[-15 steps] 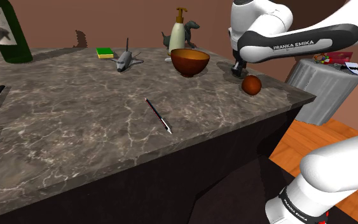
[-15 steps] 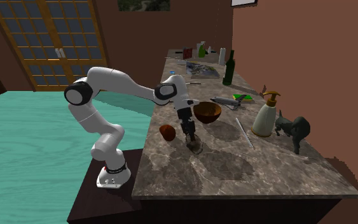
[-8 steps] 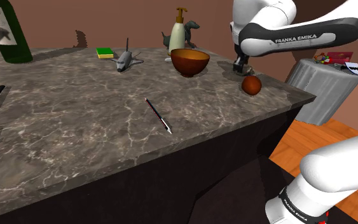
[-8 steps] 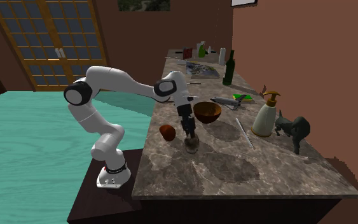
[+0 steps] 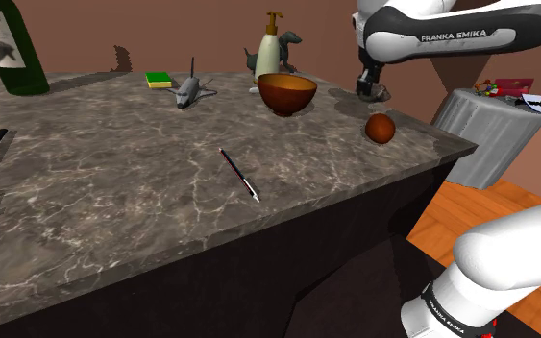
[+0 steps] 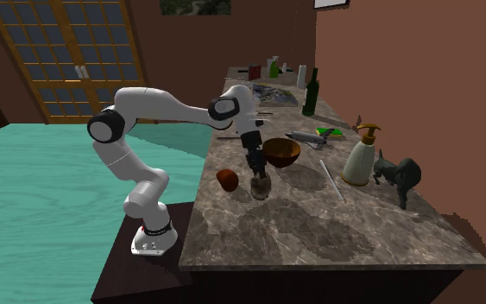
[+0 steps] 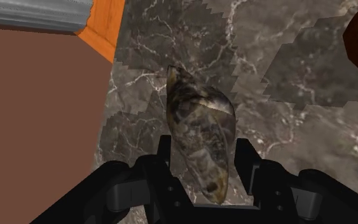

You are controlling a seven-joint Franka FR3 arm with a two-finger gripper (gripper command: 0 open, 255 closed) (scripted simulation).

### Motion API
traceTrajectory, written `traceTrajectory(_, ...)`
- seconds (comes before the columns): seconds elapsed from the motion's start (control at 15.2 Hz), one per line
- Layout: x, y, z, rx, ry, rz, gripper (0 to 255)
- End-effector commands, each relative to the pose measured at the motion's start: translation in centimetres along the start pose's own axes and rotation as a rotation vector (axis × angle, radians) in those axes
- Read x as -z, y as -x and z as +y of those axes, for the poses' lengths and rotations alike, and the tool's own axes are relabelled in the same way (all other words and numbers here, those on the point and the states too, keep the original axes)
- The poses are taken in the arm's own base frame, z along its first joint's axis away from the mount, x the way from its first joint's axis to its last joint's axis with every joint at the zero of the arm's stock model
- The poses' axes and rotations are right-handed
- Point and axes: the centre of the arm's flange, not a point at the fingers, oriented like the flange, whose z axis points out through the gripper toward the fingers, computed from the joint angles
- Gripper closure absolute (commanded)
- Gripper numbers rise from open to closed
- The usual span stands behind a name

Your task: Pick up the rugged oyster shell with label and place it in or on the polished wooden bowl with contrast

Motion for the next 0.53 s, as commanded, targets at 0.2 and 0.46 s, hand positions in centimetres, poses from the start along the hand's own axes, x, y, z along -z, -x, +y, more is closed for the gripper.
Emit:
traceTrajectory(0.2,2.0,0.1,1.6,0.0,0.0,0.0,255)
traceTrajectory(0.46,3.7,0.2,2.9,0.0,0.0,0.0,255)
